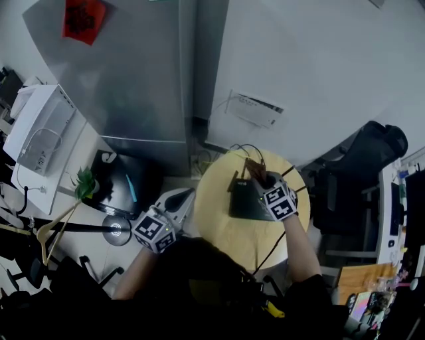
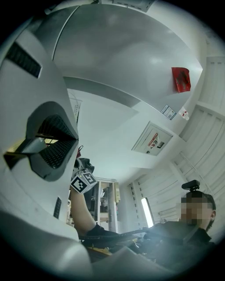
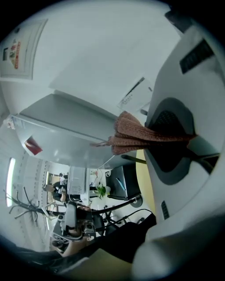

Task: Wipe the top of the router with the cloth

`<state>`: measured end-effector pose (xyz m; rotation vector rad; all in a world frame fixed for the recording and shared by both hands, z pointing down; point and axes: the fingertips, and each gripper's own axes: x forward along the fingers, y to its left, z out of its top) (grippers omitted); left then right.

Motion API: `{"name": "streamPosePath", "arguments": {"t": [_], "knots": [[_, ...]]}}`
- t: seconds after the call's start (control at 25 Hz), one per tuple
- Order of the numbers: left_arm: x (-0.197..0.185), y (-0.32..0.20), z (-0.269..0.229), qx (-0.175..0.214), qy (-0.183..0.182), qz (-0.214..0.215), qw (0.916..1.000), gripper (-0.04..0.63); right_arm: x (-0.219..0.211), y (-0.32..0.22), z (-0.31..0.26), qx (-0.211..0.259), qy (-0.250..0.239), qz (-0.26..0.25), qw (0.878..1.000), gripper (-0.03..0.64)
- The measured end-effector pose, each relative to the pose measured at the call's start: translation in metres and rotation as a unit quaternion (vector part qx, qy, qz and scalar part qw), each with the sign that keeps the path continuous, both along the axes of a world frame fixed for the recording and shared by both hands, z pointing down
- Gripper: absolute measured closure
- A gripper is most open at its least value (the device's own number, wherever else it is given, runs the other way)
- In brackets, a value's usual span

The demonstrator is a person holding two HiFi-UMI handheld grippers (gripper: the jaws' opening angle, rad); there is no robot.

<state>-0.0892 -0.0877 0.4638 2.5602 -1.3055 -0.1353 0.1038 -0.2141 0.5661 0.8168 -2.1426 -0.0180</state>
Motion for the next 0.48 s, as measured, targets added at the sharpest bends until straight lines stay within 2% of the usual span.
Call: {"name": "streamPosePath", "arguments": {"t": [0.12,0.28,0.36,0.48], "knots": [[0.001,0.000,0.003,-0.007,-0.001,0.000,1.0000,0.598,0.022,0.004,0.044,-0.078,0.004,0.057,0.995,0.552],[-0.004,0.003,0.008,-0.021,-0.009,-0.007,0.9997,0.598,0.024,0.004,0.094,-0.189,-0.020,0.143,0.971,0.552],[-0.009,0.006,0.011,-0.030,-0.014,-0.012,0.9994,0.598,0.021,-0.005,0.109,-0.221,-0.039,0.190,0.956,0.552],[-0.013,0.004,0.013,-0.033,-0.019,-0.021,0.9991,0.598,0.023,-0.023,0.126,-0.241,-0.033,0.244,0.939,0.554]]}}
